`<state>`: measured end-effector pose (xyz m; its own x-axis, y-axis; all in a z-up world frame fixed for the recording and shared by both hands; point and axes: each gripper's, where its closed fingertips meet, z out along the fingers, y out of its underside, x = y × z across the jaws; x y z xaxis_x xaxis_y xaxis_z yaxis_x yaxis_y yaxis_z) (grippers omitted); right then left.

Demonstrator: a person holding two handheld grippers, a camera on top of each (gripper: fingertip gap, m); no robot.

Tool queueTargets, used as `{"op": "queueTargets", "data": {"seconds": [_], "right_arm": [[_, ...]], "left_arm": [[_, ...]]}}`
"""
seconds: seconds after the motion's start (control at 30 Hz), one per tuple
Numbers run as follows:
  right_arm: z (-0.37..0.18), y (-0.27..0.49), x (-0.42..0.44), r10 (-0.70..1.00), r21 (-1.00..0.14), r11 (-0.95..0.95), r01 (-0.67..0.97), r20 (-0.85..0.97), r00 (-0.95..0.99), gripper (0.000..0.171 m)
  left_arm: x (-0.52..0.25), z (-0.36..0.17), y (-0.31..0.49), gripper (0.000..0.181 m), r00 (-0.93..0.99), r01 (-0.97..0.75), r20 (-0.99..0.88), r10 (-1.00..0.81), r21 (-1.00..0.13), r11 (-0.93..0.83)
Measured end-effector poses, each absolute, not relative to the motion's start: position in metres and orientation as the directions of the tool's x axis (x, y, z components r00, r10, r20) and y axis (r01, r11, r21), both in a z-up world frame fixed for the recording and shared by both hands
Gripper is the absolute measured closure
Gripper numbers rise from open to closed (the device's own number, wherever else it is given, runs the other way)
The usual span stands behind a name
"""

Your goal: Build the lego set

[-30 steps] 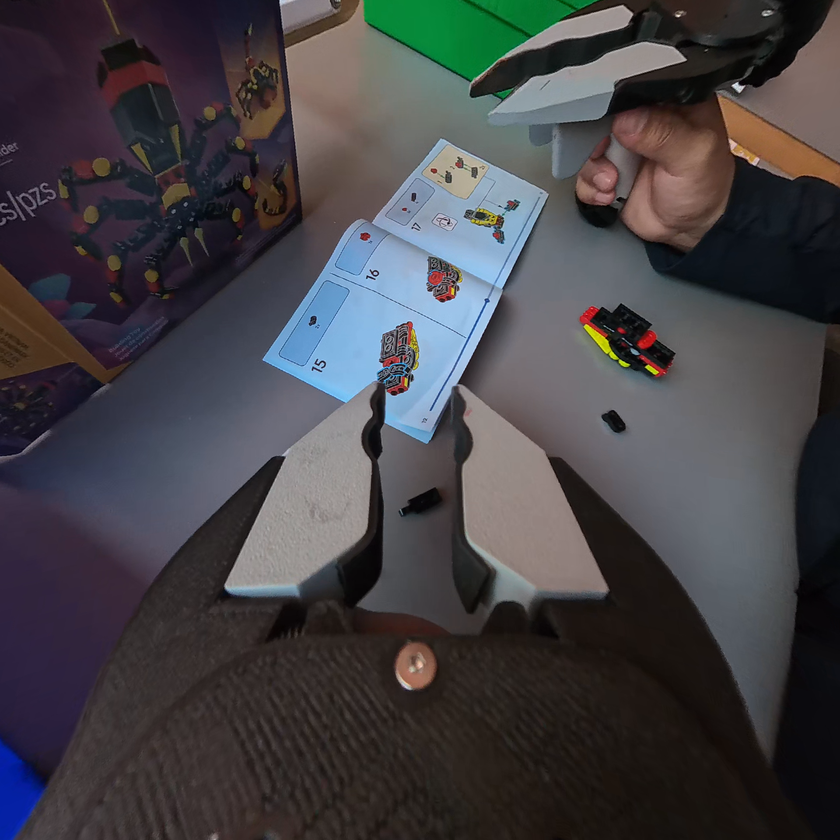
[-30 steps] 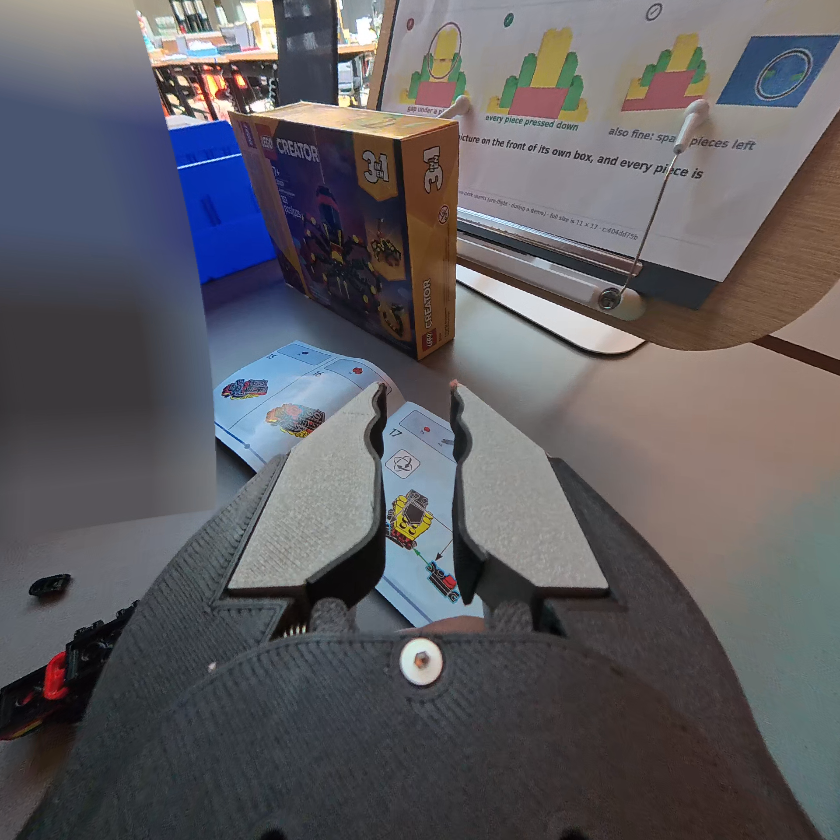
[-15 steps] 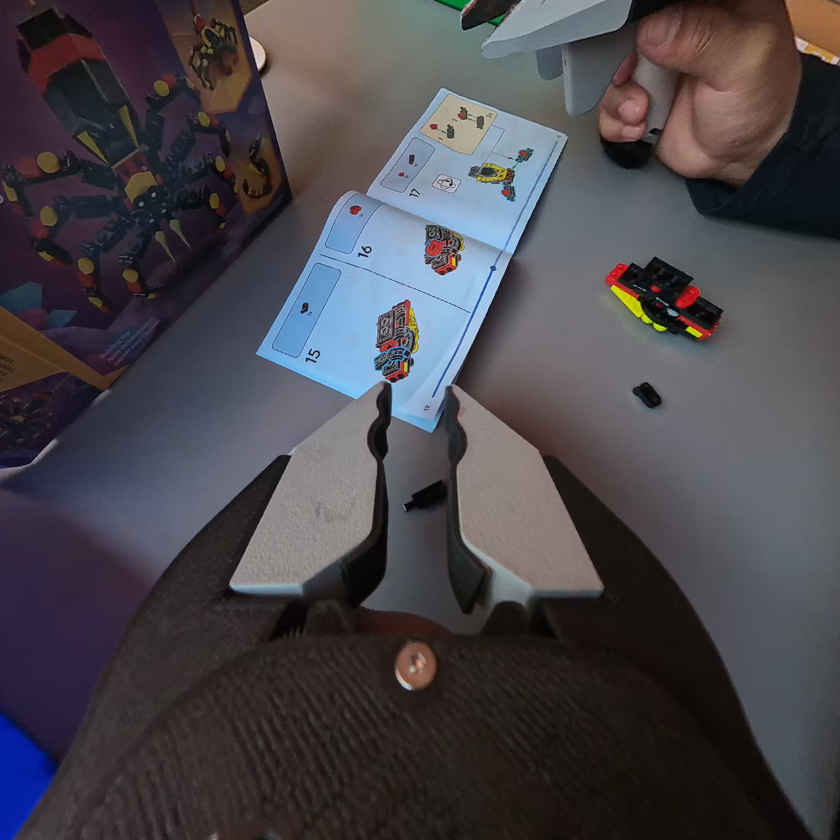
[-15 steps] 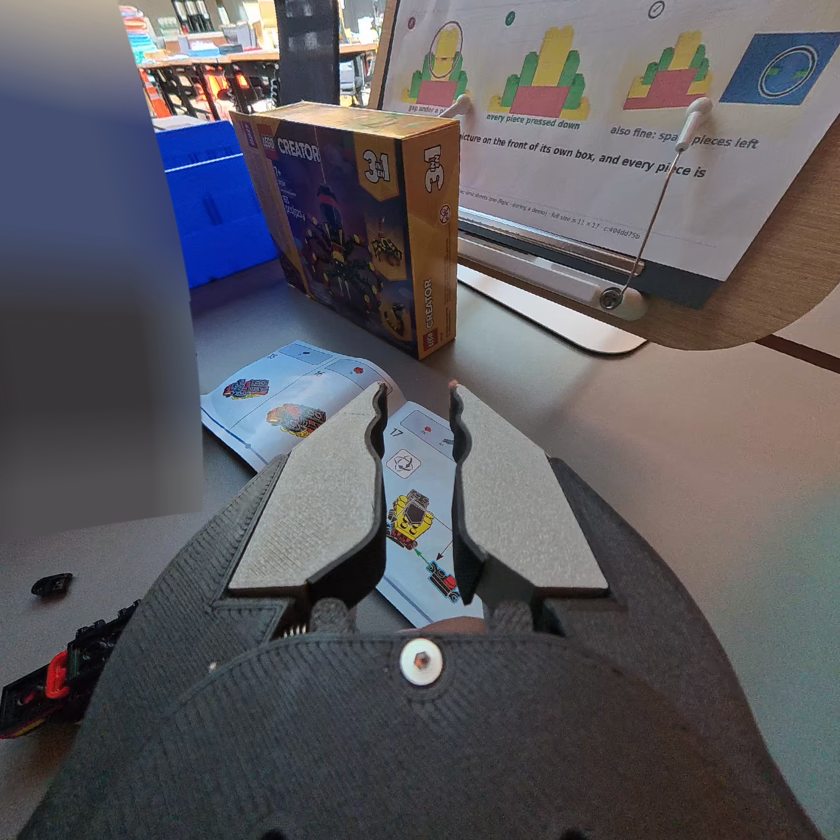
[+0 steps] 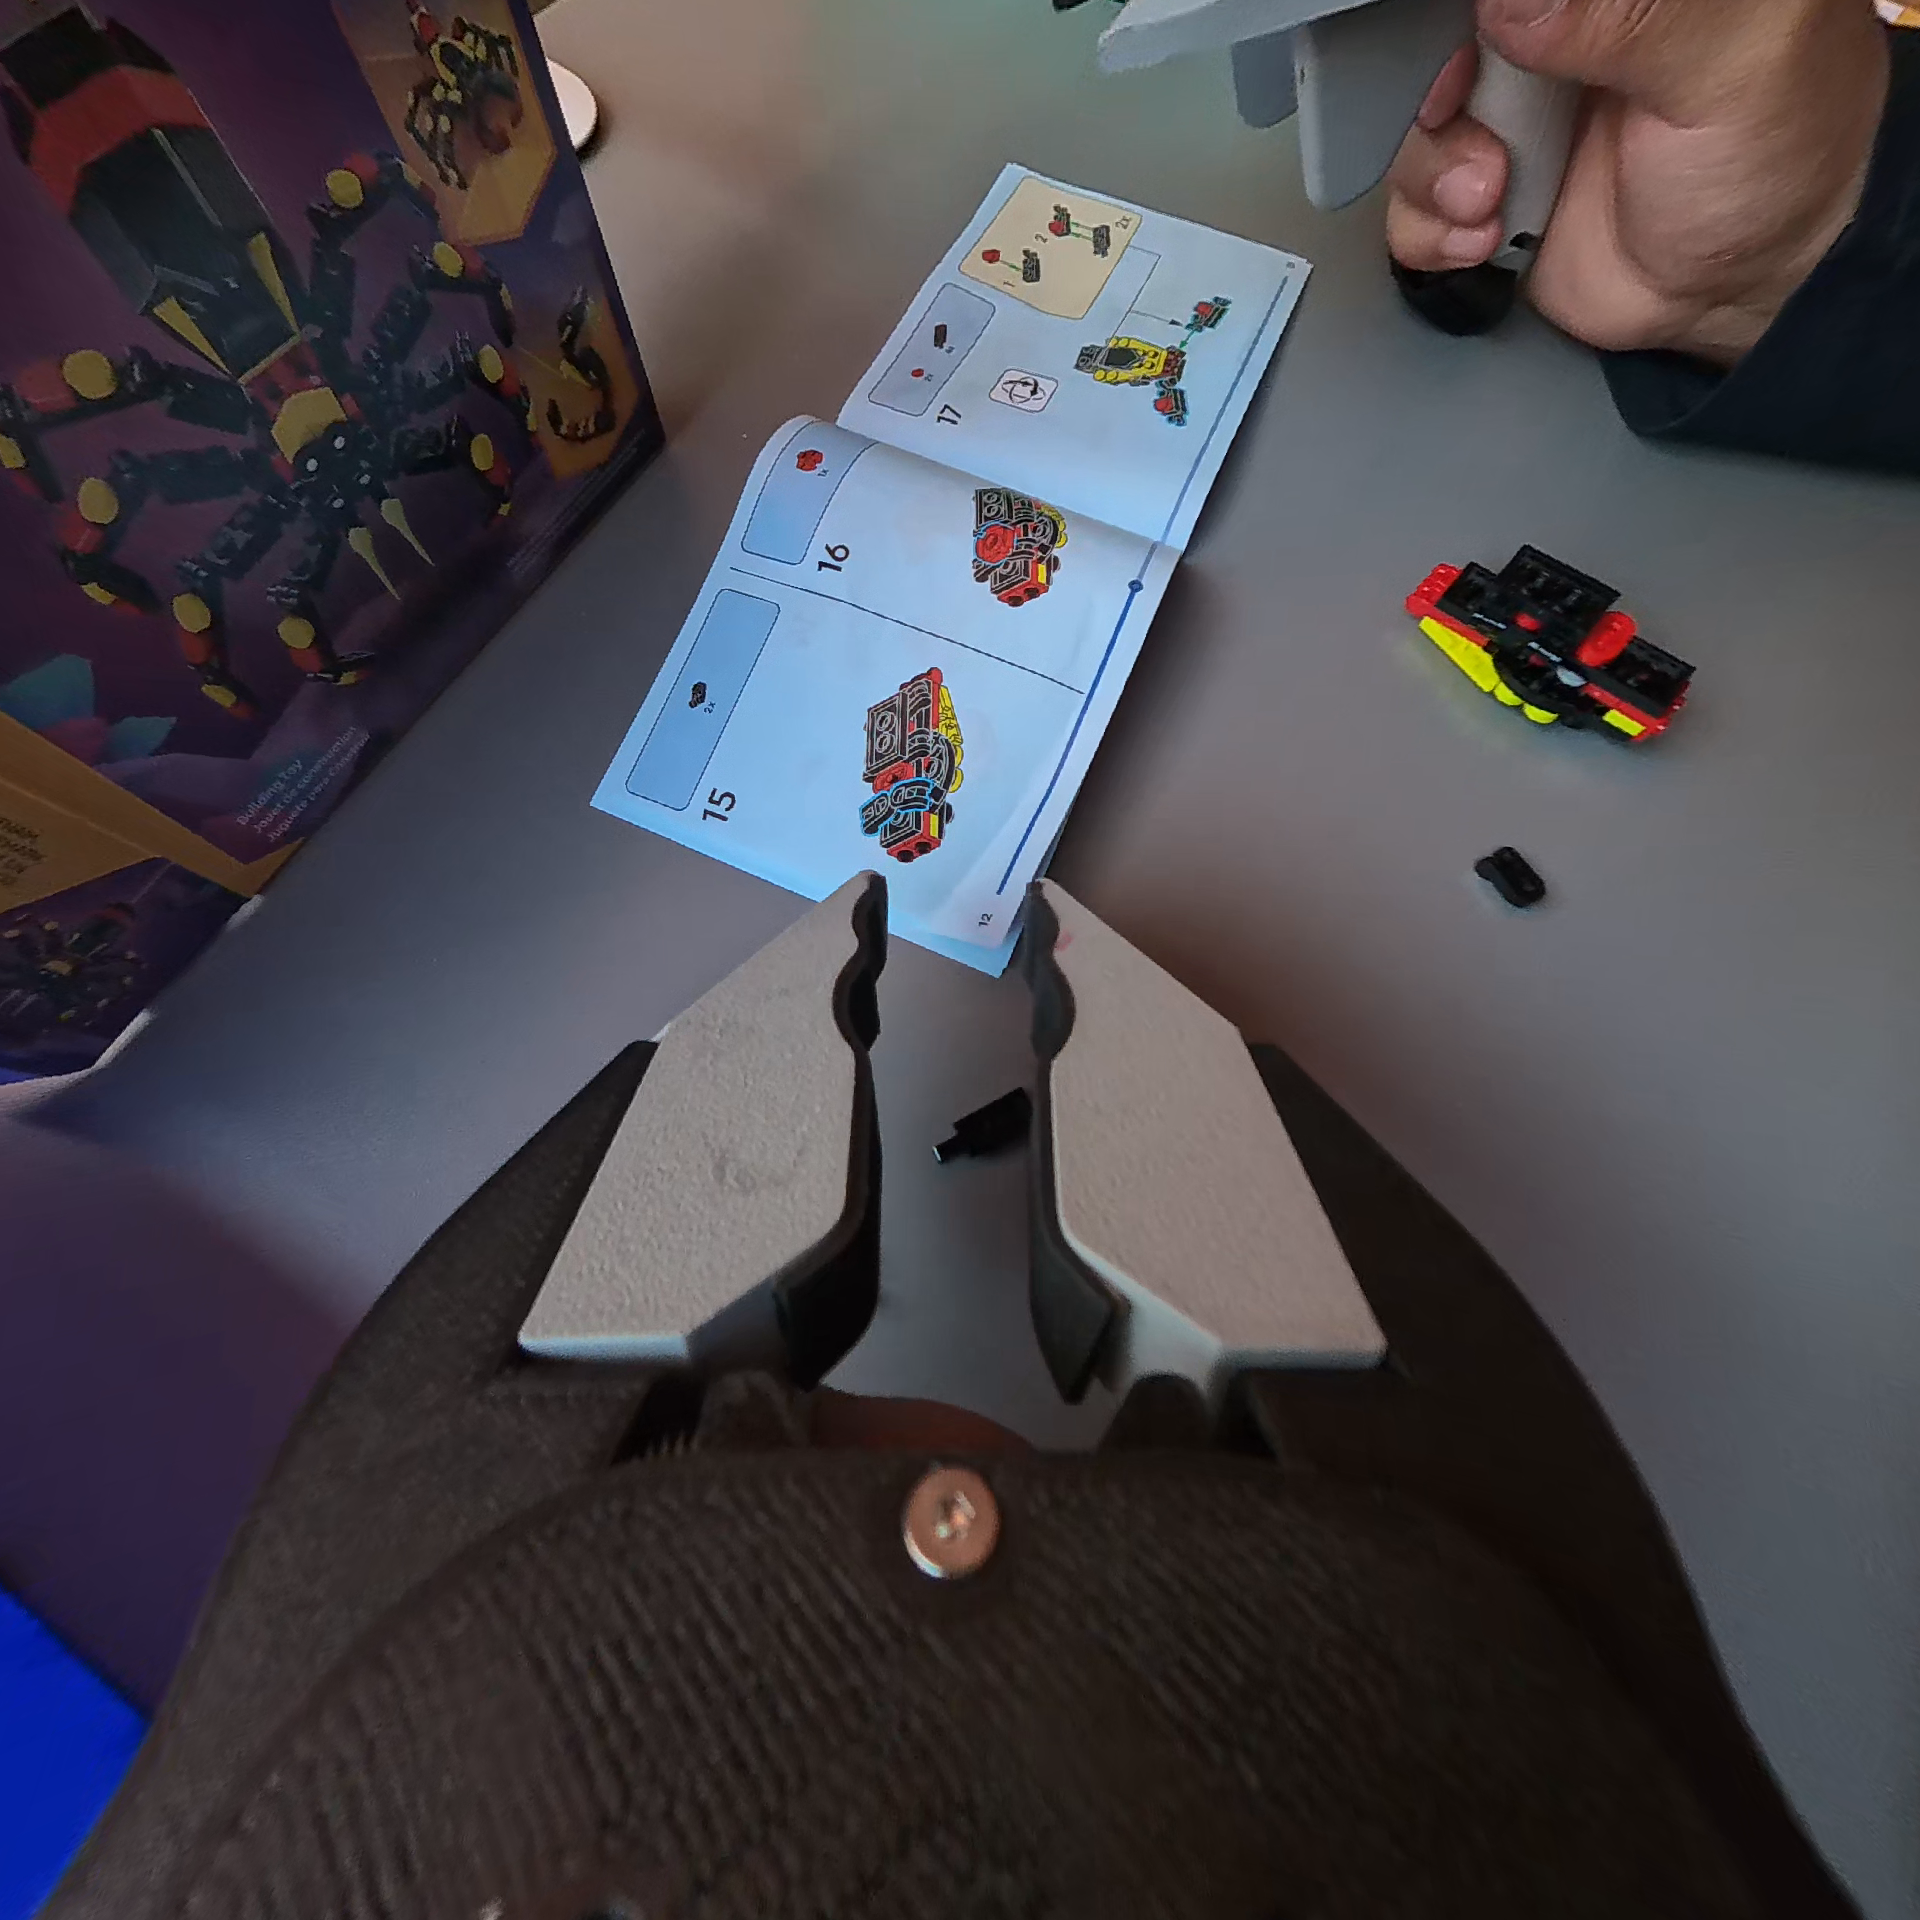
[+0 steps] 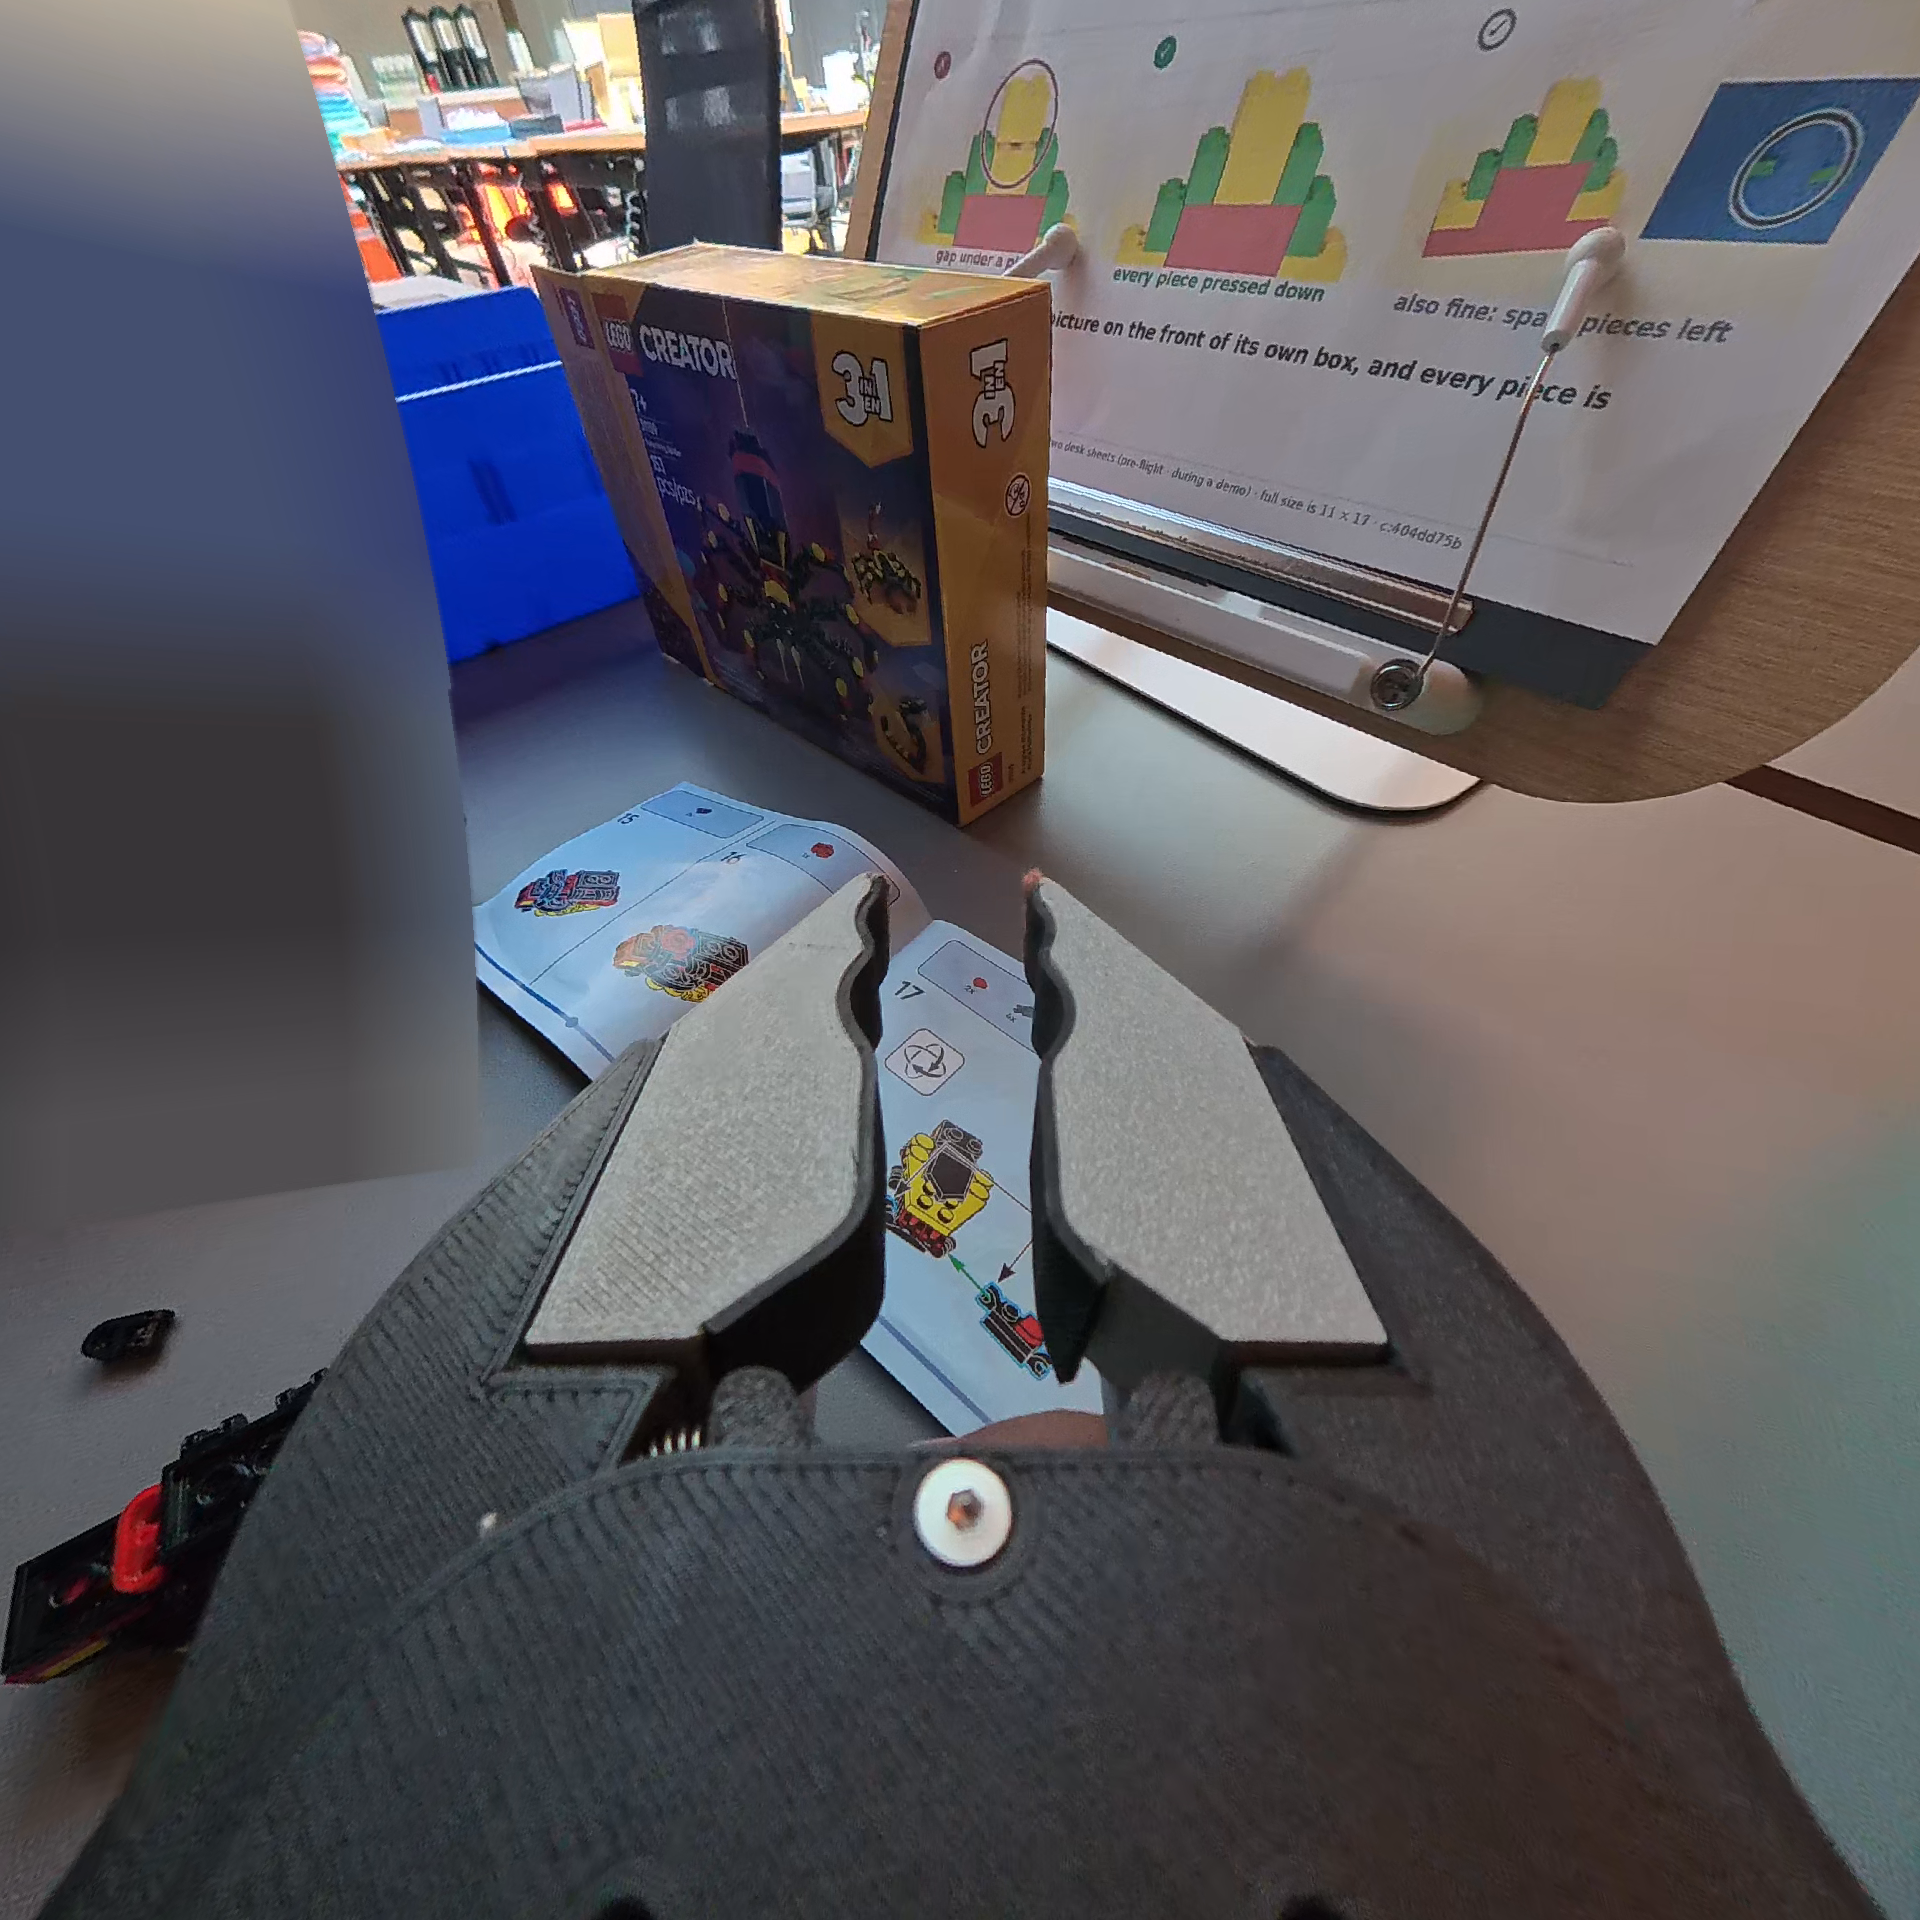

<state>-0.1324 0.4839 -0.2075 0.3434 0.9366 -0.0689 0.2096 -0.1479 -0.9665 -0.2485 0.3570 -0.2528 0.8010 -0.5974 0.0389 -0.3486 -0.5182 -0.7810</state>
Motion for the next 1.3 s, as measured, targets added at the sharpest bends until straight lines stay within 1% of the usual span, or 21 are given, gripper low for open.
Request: {"op": "queueTargets", "data": {"seconds": [0.3, 0.47, 1.03, 1.3], "right_arm": [[-0.2065, 0.4838, -0.1317, 0.935, -0.969, -0.141, 0.202, -0.064, 0.348, 0.151], [-0.2032, 0.4838, -0.1298, 0.933, -0.975, -0.124, 0.185, -0.051, 0.357, 0.156], [-0.2029, 0.4821, -0.1302, 0.938, -0.975, -0.125, 0.185, -0.055, 0.343, 0.156], [-0.2049, 0.4808, -0.1323, 0.942, -0.972, -0.111, 0.205, -0.037, 0.333, 0.157]], "left_arm": [[-0.2482, -0.2531, 0.3565, 0.156, 0.799, -0.353, 0.036, -0.6, -0.78, -0.517], [-0.2485, -0.2573, 0.3557, 0.156, 0.793, -0.397, -0.012, -0.61, -0.769, -0.501], [-0.2464, -0.2562, 0.3548, 0.156, 0.792, -0.392, -0.004, -0.611, -0.77, -0.503], [-0.2472, -0.2526, 0.3557, 0.155, 0.796, -0.402, -0.034, -0.604, -0.776, -0.486]]}}
